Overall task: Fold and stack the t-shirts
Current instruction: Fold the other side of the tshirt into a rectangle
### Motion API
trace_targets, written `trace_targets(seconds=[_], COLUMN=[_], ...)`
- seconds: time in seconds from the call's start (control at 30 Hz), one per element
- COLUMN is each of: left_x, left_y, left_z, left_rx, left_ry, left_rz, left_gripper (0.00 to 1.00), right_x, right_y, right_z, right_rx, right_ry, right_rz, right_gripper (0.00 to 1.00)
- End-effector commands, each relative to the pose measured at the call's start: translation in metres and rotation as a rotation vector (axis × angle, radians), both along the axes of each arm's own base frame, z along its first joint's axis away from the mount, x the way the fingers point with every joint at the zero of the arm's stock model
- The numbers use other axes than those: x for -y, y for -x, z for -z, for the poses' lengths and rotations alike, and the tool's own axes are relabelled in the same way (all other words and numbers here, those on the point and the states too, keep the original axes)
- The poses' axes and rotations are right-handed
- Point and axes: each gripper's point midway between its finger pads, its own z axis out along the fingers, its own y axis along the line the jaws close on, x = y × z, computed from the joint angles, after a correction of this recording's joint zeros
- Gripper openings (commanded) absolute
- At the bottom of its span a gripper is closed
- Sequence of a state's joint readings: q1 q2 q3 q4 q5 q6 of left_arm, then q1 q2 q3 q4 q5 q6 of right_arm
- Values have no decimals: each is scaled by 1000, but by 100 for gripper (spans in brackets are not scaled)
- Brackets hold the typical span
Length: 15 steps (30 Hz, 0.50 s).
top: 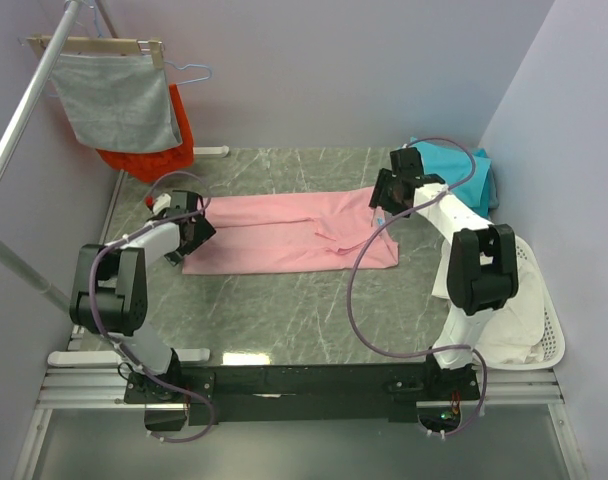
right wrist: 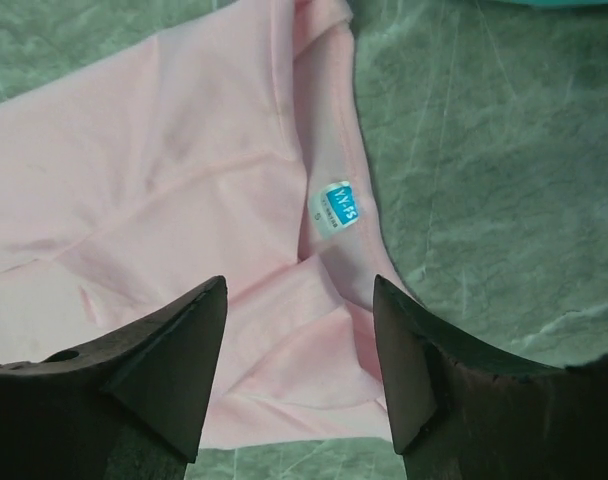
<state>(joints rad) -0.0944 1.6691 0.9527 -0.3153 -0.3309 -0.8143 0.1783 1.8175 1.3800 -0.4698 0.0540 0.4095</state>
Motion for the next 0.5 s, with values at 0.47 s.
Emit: trace_targets(seconds=[0.47], left_x=[32], left_y=[-8], left_z=[-44], left_rx=[147], left_ry=[88], left_rz=[166], left_gripper=[100], right_x=[-97], right_y=[80], right_z=[7], right_rx=[-104], right_ry=[-342], right_rz=[-192], right_gripper=[65])
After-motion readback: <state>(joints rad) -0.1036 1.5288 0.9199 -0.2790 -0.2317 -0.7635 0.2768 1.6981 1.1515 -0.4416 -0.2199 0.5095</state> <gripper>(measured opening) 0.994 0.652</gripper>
